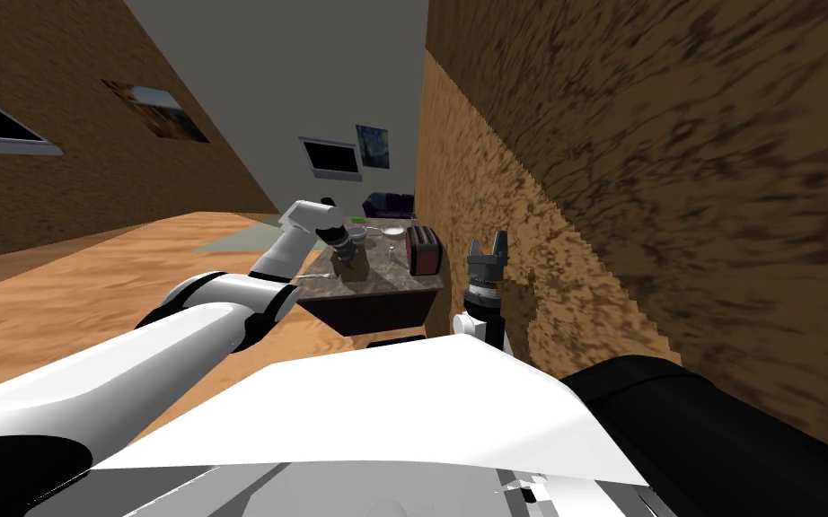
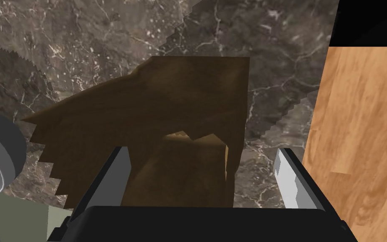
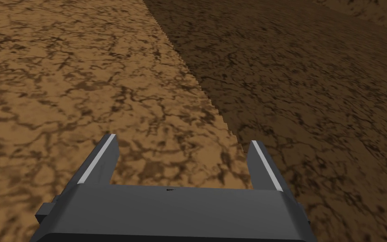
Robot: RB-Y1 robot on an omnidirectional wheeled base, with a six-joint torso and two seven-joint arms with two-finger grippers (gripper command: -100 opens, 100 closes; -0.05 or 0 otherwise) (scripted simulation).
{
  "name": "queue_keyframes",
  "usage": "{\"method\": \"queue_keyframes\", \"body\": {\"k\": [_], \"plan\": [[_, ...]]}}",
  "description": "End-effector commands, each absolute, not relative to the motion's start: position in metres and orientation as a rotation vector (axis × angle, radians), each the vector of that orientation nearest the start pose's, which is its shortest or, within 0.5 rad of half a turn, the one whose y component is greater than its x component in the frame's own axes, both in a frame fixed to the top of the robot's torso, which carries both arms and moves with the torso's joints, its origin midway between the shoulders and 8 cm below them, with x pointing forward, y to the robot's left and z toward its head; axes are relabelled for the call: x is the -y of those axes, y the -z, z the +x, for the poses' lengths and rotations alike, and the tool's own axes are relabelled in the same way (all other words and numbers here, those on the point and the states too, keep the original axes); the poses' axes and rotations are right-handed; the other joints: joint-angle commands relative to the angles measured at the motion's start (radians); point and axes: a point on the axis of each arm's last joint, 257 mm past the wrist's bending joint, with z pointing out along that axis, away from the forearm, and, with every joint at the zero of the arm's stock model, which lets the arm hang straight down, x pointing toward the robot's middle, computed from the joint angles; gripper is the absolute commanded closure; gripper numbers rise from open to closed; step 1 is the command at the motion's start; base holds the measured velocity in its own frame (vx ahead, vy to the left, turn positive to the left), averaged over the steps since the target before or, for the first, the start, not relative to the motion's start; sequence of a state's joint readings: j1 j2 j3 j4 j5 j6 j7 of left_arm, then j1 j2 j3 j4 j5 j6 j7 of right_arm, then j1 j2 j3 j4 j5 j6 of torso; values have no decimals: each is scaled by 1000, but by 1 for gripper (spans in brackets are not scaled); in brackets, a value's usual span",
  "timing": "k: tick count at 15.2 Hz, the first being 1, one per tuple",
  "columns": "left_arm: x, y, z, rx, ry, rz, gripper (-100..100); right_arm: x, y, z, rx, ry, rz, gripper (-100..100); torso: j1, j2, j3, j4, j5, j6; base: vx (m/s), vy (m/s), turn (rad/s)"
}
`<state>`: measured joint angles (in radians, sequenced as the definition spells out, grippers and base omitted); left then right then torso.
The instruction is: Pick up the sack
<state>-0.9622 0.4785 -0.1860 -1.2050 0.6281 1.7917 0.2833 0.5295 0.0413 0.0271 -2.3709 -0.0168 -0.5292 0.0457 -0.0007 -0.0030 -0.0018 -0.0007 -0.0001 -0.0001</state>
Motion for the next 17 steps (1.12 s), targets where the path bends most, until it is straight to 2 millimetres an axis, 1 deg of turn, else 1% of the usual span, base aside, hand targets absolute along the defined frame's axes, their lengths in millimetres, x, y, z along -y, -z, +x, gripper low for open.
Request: {"method": "queue_keyframes", "body": {"k": [1,4,5,6,9,11,12,13,16,17], "plan": [[-217,184,532,-2173,291,-2064,-100,276,-60,317,-511,-1302,608,0,0,0,0,0,0,0,27,-4,-6],[-220,177,520,-2199,207,-2099,-100,276,-60,317,-511,-1302,608,0,0,0,0,0,0,0,34,-6,-11],[-222,178,515,-2206,182,-2106,-100,276,-60,317,-511,-1302,608,0,0,0,0,0,0,0,34,-6,-10],[-222,178,515,-2206,182,-2106,-100,276,-60,317,-511,-1302,608,0,0,0,0,0,0,0,26,-6,-3],[-226,174,501,-2230,94,-2135,-100,276,-60,317,-511,-1302,608,0,0,1,0,0,0,0,24,-7,-6],[-227,173,497,-2236,71,-2141,-100,276,-60,317,-511,-1302,608,0,0,1,1,0,0,0,19,-6,-4],[-226,174,501,-2229,96,-2134,-100,276,-60,317,-511,-1302,608,0,0,1,1,0,0,0,10,-2,-1],[-227,186,502,-2227,91,-2139,-100,276,-60,317,-511,-1302,608,0,0,2,1,0,0,0,-1,1,-15],[-227,197,504,-2223,92,-2141,-100,276,-60,317,-511,-1302,608,0,1,3,2,0,0,0,-12,6,-23],[-229,192,502,-2225,88,-2143,-100,276,-60,317,-511,-1302,608,0,1,3,2,1,0,0,-9,6,-7]]}}
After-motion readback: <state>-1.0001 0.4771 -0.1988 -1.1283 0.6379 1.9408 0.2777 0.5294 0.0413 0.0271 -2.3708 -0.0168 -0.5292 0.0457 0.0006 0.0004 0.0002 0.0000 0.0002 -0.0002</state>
